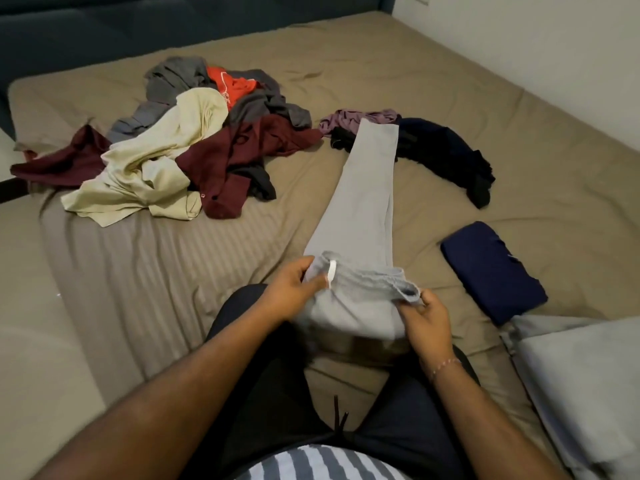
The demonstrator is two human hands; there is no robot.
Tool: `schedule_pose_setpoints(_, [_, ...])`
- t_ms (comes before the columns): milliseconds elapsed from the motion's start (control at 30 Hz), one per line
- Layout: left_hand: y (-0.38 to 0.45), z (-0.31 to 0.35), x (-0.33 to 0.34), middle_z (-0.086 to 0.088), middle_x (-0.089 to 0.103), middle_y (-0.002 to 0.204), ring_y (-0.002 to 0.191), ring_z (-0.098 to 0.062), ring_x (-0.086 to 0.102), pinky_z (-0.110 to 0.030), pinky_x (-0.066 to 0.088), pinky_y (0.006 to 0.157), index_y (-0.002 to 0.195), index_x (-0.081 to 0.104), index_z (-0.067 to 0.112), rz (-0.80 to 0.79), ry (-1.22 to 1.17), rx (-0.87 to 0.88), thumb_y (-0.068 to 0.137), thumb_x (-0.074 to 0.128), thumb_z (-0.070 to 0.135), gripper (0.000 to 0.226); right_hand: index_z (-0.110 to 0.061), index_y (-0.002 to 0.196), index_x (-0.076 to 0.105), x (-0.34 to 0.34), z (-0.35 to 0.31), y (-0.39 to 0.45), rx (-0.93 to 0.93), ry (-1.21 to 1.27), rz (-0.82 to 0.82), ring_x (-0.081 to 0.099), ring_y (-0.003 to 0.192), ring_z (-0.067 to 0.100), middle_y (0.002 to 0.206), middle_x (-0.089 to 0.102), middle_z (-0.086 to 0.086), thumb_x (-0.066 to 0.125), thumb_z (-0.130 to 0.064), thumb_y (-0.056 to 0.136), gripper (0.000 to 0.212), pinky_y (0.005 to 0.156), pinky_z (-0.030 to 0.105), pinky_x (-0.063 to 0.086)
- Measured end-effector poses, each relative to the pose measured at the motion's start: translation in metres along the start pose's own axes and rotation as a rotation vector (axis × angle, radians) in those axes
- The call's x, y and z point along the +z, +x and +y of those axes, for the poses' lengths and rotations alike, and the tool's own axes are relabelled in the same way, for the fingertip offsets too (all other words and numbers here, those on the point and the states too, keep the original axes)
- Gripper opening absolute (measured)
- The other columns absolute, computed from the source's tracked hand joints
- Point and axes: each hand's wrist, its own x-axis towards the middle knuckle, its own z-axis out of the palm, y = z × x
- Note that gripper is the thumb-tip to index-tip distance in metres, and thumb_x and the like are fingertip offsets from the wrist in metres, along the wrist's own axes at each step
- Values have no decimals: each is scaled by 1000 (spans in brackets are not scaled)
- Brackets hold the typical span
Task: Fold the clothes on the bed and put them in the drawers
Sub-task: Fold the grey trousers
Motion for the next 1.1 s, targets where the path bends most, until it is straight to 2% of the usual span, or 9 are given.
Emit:
schedule_pose_setpoints(100, [35, -5, 10, -4, 67, 128, 106, -15, 64, -33, 52, 91, 132, 62, 17, 203, 120, -155, 94, 75, 31, 43, -19, 127, 56, 6, -2, 28, 161, -73, 149, 69, 98, 31, 105, 72, 6, 75, -14, 88, 44, 96, 47, 57])
schedule_pose_setpoints(167, [38, -18, 11, -8, 51, 145, 129, -28, 52, -36, 46, 102, 148, 46, 20, 250, 427, -173, 88, 75, 37, 69, -14, 144, 45, 7, -4, 29, 65, -242, 214, 62, 109, 27, 129, 61, 10, 75, -12, 86, 65, 104, 44, 52])
schedule_pose_setpoints(367, [12, -64, 29, -9, -2, 173, 160, -30, 1, -56, 10, 126, 164, 6, 28, -404, 1190, 230, 80, 72, 53, 109, -18, 154, 39, 19, 31, -19, -679, -994, -233, 39, 145, 26, 160, 40, 8, 76, -29, 77, 86, 119, 45, 32])
schedule_pose_setpoints(500, [17, -62, 38, -14, -8, 173, 160, -33, -6, -63, 7, 125, 166, -1, 16, -456, 1358, 99, 92, 66, 38, 102, -27, 165, 4, 35, 39, -3, -421, -1426, -473, 2, 159, 25, 173, 3, 4, 62, -43, 83, 102, 127, 51, 4])
schedule_pose_setpoints(633, [21, -57, 45, -16, -5, 173, 160, -36, -1, -64, 17, 124, 166, 6, 13, -409, 1386, 50, 104, 48, 28, 76, -25, 164, -11, 41, 37, 12, -283, -1460, -569, -7, 159, 27, 173, -11, 6, 56, -23, 92, 99, 129, 43, 7])
schedule_pose_setpoints(800, [25, -35, 32, -11, 33, 165, 151, -32, 34, -50, 41, 113, 142, 58, 21, -482, 1163, -4, 101, 46, 25, 43, -24, 163, 23, 37, 1, 20, -237, -1402, -692, 30, 153, 29, 169, 24, 10, 46, -6, 98, 71, 122, 37, 31])
schedule_pose_setpoints(900, [25, -13, 6, -3, 69, 111, 106, -26, 65, -35, 51, 87, 103, 73, 25, -593, 964, -61, 89, 53, 20, 25, -36, 132, 62, 17, -31, 22, -206, -1302, -875, 65, 114, 26, 129, 68, 2, 61, -17, 90, 47, 93, 33, 52])
schedule_pose_setpoints(1000, [26, 10, -18, 5, 64, 73, 76, -18, 63, -36, 52, 74, 72, 64, 22, -676, 788, -86, 78, 57, 24, 9, -29, 104, 71, -3, -61, 24, 0, -1085, -1041, 72, 86, 22, 96, 75, 0, 69, -16, 79, 28, 70, 32, 60])
schedule_pose_setpoints(1100, [34, 22, -27, 8, 64, 76, 79, -15, 63, -29, 46, 69, 80, 69, 24, -508, 647, -26, 85, 65, 15, 11, -26, 107, 71, -21, -80, 38, 69, -882, -952, 74, 85, 21, 99, 74, 5, 73, -12, 81, 30, 66, 33, 63])
